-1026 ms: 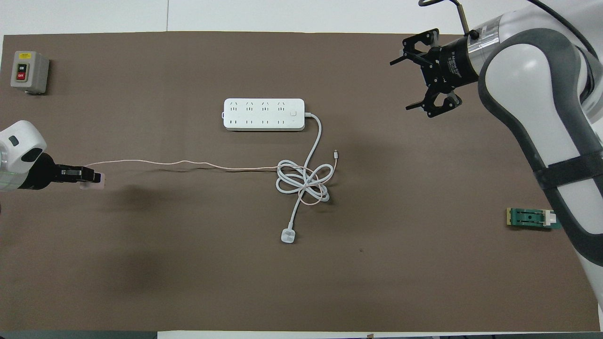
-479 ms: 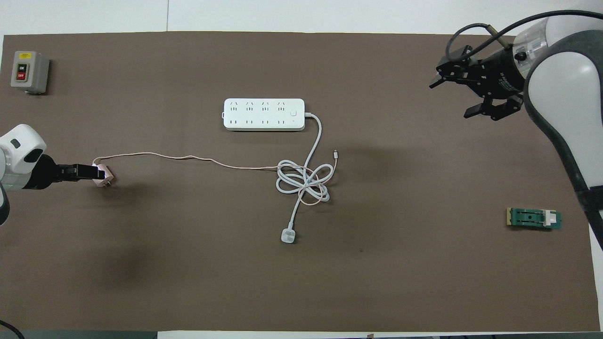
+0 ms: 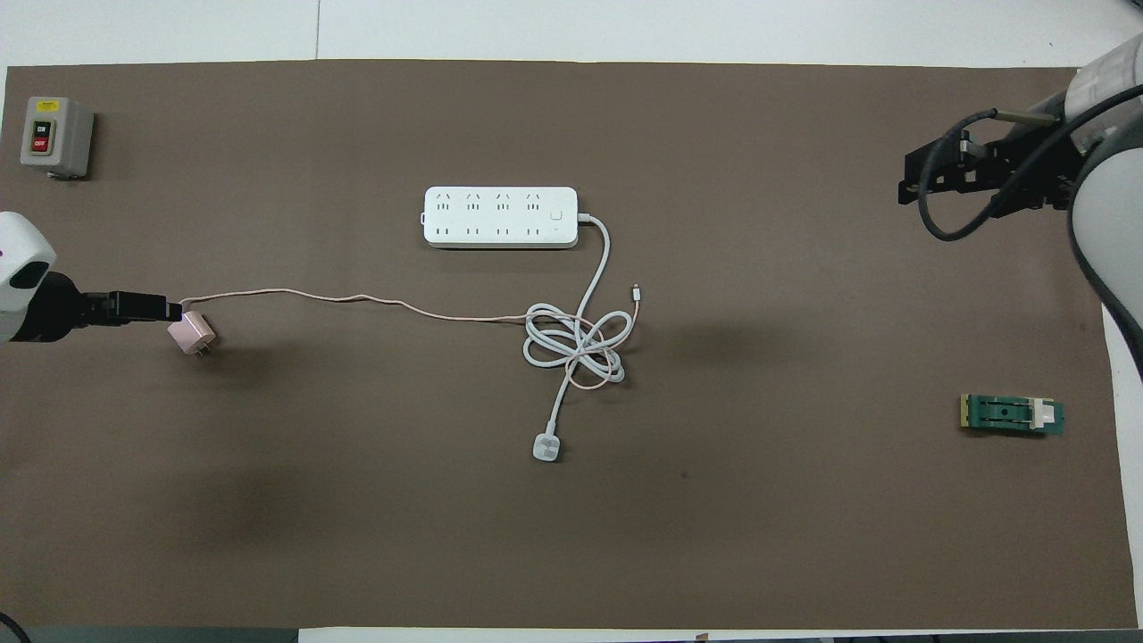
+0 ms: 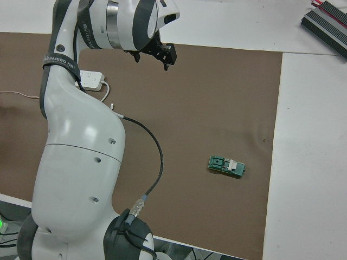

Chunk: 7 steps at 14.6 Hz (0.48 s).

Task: Unplug charger and place it aside
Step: 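Lower the charger onto the mat and open the left gripper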

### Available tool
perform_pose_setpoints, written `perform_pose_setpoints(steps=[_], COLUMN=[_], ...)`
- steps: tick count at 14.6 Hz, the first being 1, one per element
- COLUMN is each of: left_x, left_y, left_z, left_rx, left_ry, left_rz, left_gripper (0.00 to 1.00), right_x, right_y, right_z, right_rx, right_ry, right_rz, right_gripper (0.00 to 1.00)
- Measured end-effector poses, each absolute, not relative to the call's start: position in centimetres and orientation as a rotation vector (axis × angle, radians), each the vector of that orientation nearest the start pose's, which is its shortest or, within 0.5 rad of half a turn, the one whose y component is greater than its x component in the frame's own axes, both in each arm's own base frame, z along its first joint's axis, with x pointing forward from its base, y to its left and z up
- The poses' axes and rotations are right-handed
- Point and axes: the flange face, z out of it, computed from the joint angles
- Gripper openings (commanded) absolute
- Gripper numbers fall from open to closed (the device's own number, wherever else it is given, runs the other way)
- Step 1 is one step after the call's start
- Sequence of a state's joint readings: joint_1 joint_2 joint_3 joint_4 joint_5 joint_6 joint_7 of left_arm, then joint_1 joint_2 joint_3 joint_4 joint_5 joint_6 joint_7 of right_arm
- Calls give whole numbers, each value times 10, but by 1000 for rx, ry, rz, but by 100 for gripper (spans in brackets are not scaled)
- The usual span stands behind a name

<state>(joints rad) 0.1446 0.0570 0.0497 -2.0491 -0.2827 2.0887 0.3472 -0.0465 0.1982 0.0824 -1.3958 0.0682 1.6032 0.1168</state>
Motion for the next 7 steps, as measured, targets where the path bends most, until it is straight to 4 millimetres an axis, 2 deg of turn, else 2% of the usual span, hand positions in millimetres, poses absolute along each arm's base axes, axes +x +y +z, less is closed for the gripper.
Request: perform_pose_setpoints(steps=[4, 7], left_x=[558, 561], left_y=[83, 69], left_z=[474, 520], left_rx=[-3291, -3253], left_ry=[-203, -267], left_rz=[19, 70], left_gripper=[100, 100], right_x=[590, 561], right_y=[13, 1], right_z=[630, 652], right_rx=[-3120, -3123], right_ry=[-66, -167], right_rz=[-21, 28], right_gripper=[100, 100])
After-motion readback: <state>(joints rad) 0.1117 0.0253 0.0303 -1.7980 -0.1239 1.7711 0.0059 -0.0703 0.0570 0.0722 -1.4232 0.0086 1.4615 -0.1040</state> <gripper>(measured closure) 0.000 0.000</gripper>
